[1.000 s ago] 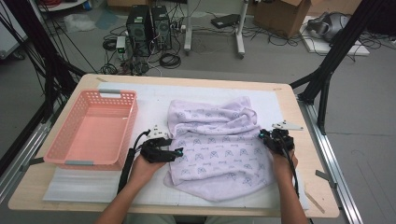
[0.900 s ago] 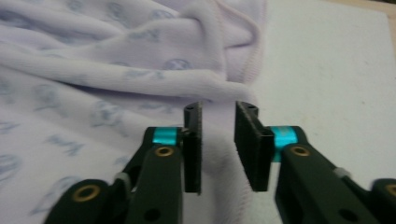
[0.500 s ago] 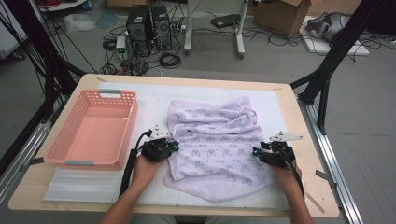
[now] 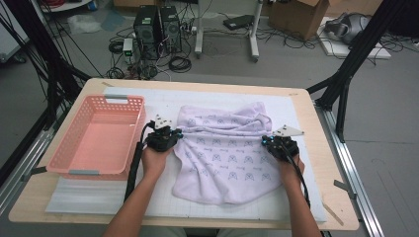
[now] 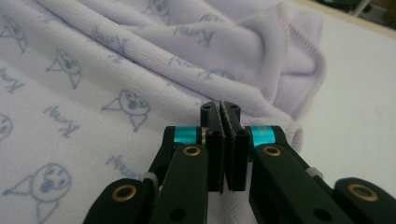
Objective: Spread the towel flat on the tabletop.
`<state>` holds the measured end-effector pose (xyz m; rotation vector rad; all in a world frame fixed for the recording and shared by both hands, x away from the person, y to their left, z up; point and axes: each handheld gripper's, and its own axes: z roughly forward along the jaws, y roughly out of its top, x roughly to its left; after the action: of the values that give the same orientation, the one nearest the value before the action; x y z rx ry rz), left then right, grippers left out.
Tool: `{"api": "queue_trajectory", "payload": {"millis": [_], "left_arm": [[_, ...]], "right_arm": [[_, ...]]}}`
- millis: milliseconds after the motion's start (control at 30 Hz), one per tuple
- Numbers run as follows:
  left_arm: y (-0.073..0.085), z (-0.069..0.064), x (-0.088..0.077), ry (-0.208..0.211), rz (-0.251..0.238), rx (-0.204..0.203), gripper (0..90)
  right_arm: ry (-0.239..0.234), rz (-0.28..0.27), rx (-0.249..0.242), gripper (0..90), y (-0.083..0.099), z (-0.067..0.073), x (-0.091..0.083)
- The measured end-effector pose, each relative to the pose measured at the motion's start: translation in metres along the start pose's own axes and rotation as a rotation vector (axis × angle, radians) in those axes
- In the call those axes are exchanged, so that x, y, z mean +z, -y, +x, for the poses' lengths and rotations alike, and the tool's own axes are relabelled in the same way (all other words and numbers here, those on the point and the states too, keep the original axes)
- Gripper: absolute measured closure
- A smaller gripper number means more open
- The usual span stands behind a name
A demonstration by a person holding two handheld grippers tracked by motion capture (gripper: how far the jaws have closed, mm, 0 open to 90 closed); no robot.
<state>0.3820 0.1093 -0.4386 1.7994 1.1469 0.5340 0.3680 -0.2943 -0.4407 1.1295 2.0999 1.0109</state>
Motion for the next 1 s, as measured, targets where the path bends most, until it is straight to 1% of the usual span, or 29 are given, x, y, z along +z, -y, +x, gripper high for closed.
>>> {"api": "queue_trajectory", "payload": {"millis": [33, 67, 100, 133, 167, 200, 233, 267, 300, 333, 367, 400, 433, 467, 500, 533, 567, 600, 633, 667, 700, 733, 800, 867, 900, 933, 967, 1000], "left_arm": [[0.001, 0.004, 0.005, -0.027, -0.026, -0.021, 85.2], [0.001, 0.004, 0.005, -0.027, -0.026, -0.021, 85.2], [0.004, 0.007, 0.008, -0.022, -0.008, -0.041, 85.1], [0.004, 0.006, 0.007, -0.01, -0.001, -0.043, 84.2], [0.004, 0.006, 0.007, -0.01, -0.001, -0.043, 81.8], [0.004, 0.005, 0.005, 0.002, -0.006, -0.032, 76.5], [0.004, 0.003, 0.0, 0.031, -0.011, -0.016, 68.2], [0.004, 0.003, 0.0, 0.031, -0.011, -0.016, 59.9], [0.004, 0.002, -0.003, 0.041, -0.01, -0.025, 53.8], [0.008, -0.002, -0.009, 0.055, -0.014, -0.03, 50.9], [0.008, -0.002, -0.009, 0.055, -0.014, -0.03, 48.3], [0.011, -0.004, -0.012, 0.06, -0.018, -0.014, 46.8], [0.013, -0.007, -0.016, 0.067, -0.007, -0.003, 45.7], [0.019, -0.012, -0.023, 0.089, -0.017, 0.007, 44.5], [0.019, -0.012, -0.023, 0.089, -0.017, 0.007, 44.9], [0.02, -0.014, -0.027, 0.101, -0.012, 0.018, 44.9], [0.023, -0.017, -0.034, 0.124, -0.008, 0.016, 44.6], [0.025, -0.019, -0.038, 0.134, -0.008, 0.02, 44.6], [0.025, -0.019, -0.038, 0.134, -0.008, 0.02, 44.5], [0.031, -0.023, -0.045, 0.157, -0.002, 0.019, 44.6], [0.034, -0.025, -0.048, 0.165, 0.01, 0.024, 44.8], [0.037, -0.028, -0.051, 0.165, 0.014, 0.026, 44.8], [0.04, -0.03, -0.054, 0.17, 0.021, 0.028, 45.3], [0.046, -0.034, -0.06, 0.176, 0.031, 0.023, 45.4], [0.048, -0.036, -0.063, 0.177, 0.038, 0.023, 45.4], [0.052, -0.038, -0.065, 0.193, 0.059, 0.027, 46.8], [0.052, -0.038, -0.065, 0.193, 0.059, 0.027, 47.8], [0.056, -0.042, -0.064, 0.197, 0.096, 0.036, 49.3]], "right_arm": [[0.016, -0.005, 0.004, 89.1, -0.003, 0.0, 0.003], [0.016, -0.005, 0.004, 89.1, -0.003, 0.0, 0.003], [0.041, -0.01, 0.013, 89.0, -0.009, 0.001, 0.008], [0.046, -0.002, 0.014, 89.0, -0.011, 0.002, 0.01], [0.047, 0.0, 0.012, 88.8, -0.012, 0.003, 0.011], [0.047, -0.001, 0.008, 88.0, -0.012, 0.003, 0.01], [0.039, 0.003, 0.01, 86.6, -0.012, 0.002, 0.009], [0.036, 0.002, 0.021, 81.4, -0.011, 0.002, 0.006], [0.034, -0.007, 0.033, 75.0, -0.01, 0.0, 0.003], [0.031, -0.021, 0.047, 71.9, -0.009, -0.002, -0.002], [0.031, -0.038, 0.062, 70.3, -0.008, -0.003, -0.007], [0.022, -0.051, 0.072, 68.7, -0.007, -0.004, -0.013], [0.022, -0.051, 0.072, 68.7, -0.007, -0.004, -0.013], [0.012, -0.075, 0.077, 67.3, -0.005, -0.005, -0.025], [0.012, -0.075, 0.077, 67.3, -0.005, -0.005, -0.025], [-0.001, -0.082, 0.073, 66.2, -0.003, -0.006, -0.031], [-0.024, -0.091, 0.078, 64.8, 0.002, -0.005, -0.043], [-0.033, -0.088, 0.067, 64.1, 0.005, -0.004, -0.048], [-0.053, -0.078, 0.069, 63.2, 0.009, -0.001, -0.054], [-0.077, -0.077, 0.062, 62.7, 0.014, 0.0, -0.058], [-0.096, -0.07, 0.054, 62.6, 0.019, 0.004, -0.063], [-0.114, -0.065, 0.05, 61.7, 0.023, 0.007, -0.068], [-0.163, -0.044, 0.038, 59.9, 0.032, 0.016, -0.075], [-0.176, -0.009, 0.008, 58.9, 0.04, 0.024, -0.081], [-0.176, -0.009, 0.008, 58.9, 0.04, 0.024, -0.081], [-0.192, 0.035, 0.003, 59.0, 0.046, 0.031, -0.084], [-0.213, 0.05, 0.001, 59.9, 0.049, 0.033, -0.084], [-0.224, 0.068, -0.004, 60.7, 0.05, 0.036, -0.083]]}}
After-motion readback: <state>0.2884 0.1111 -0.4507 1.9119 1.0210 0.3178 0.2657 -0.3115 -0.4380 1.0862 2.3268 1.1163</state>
